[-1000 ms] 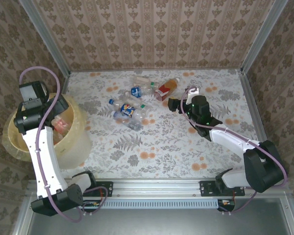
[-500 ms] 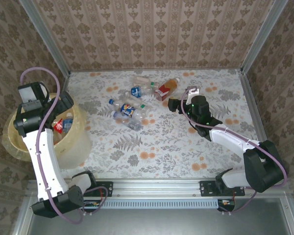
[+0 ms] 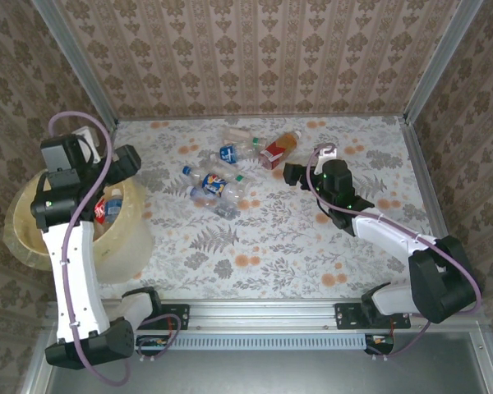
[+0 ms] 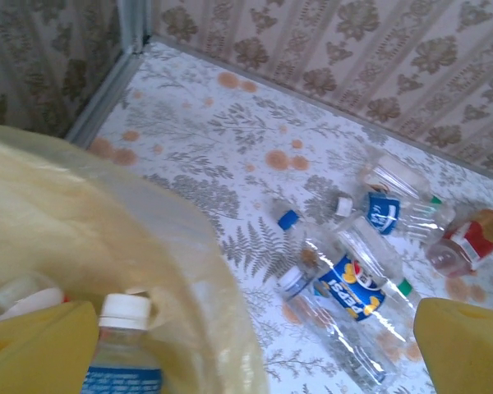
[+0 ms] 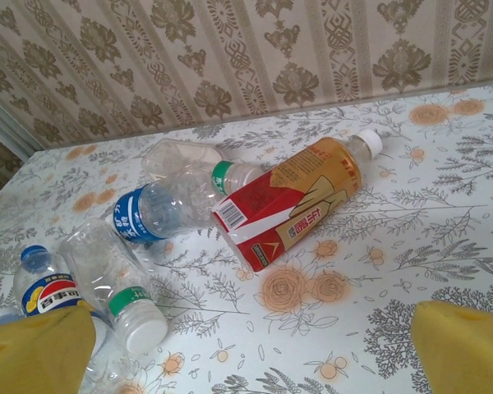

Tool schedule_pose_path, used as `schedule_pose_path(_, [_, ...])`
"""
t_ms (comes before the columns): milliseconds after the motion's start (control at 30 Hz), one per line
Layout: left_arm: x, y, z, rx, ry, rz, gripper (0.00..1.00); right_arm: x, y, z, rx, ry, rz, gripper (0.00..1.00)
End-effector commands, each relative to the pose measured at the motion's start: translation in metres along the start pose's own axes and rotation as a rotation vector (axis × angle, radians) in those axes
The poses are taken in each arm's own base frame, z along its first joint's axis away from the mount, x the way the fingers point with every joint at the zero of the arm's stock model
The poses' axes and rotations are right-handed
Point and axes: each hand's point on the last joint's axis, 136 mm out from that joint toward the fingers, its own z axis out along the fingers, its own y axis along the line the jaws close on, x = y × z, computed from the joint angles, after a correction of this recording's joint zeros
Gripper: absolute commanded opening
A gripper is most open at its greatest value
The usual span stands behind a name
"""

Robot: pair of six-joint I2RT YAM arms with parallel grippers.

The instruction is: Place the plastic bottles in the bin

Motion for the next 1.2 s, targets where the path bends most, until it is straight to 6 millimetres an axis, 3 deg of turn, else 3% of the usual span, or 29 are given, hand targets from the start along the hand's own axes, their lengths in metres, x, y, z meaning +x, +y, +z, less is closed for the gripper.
schedule_pose_path(0, [-0.005, -0.016, 0.006, 0.032, -0.026, 0.032, 1.0, -0.007, -0.002, -0.003, 0.018, 0.001, 0.034, 1.0])
schedule_pose_path(167, [-0.002, -0.046, 0.018, 0.114, -0.015, 0.086, 1.0, 0.002, 0.001, 0.004, 0.007, 0.059, 0.051, 1.0])
schedule_pose_path(300, [0.002, -0.069, 0.026, 0.199, -0.022, 0.122, 1.0, 0.02, 0.005, 0.023, -0.005, 0.133, 0.14, 1.0])
schedule_pose_path(433, [0.003, -0.078, 0.03, 0.228, -0.023, 0.14, 1.0, 0.032, 0.007, 0.041, 0.029, 0.209, 0.171, 1.0])
schedule_pose_path(667, [0.008, -0.074, 0.035, 0.212, -0.025, 0.148, 1.0, 0.047, 0.017, 0.078, 0.05, 0.279, 0.182, 1.0])
schedule_pose_path(867, [0.012, -0.068, 0.038, 0.18, -0.016, 0.157, 1.0, 0.056, -0.004, 0.109, 0.27, 0.325, 0.198, 1.0])
schedule_pose_path(1167, [0.017, -0.058, 0.044, 0.135, -0.008, 0.172, 1.0, 0.065, 0.001, 0.159, 0.365, 0.362, 0.192, 1.0])
